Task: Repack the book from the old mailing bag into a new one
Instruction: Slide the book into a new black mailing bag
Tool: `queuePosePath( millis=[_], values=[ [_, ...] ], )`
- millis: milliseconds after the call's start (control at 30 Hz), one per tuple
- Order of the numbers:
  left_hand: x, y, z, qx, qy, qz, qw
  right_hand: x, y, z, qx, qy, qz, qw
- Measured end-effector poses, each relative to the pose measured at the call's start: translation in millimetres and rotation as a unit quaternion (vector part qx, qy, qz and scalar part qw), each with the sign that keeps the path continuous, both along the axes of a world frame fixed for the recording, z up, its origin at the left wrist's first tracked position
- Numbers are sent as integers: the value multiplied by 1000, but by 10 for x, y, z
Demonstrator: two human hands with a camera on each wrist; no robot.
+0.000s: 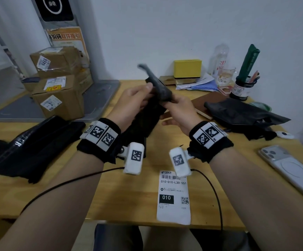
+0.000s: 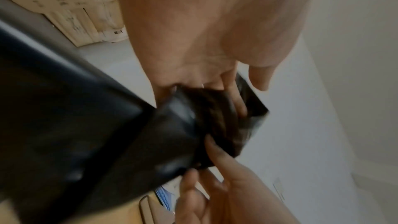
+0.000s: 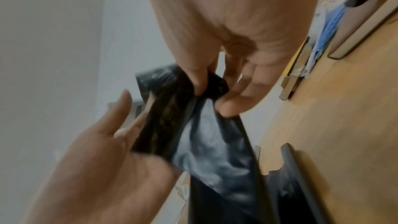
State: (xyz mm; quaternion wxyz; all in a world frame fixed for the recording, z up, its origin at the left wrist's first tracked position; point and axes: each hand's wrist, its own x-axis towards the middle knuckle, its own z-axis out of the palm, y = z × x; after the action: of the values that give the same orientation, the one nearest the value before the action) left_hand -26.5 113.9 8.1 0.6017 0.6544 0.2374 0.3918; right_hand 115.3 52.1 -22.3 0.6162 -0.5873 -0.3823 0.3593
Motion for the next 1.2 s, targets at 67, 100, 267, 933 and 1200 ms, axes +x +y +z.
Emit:
queuePosePath(
  millis=[67,100,267,933,1200],
  values=[
    [6,21,-25,-38,-7,29,999,118,-38,-28,25,61,-51,996],
    [-7,47,-48,-45,19,68,996,174,-55,-32,50,103,-81,990],
    [-60,210,-337,-62,220,167,959,401,-141,-23,189,262,-209,923],
    [-121,535,-1059,-26,476,168,863,418,-249,-230,134,311,-211,917],
    [-318,566,-1007,-255,131,304,909,305,-253,-109,155,292,-244,912]
  ],
)
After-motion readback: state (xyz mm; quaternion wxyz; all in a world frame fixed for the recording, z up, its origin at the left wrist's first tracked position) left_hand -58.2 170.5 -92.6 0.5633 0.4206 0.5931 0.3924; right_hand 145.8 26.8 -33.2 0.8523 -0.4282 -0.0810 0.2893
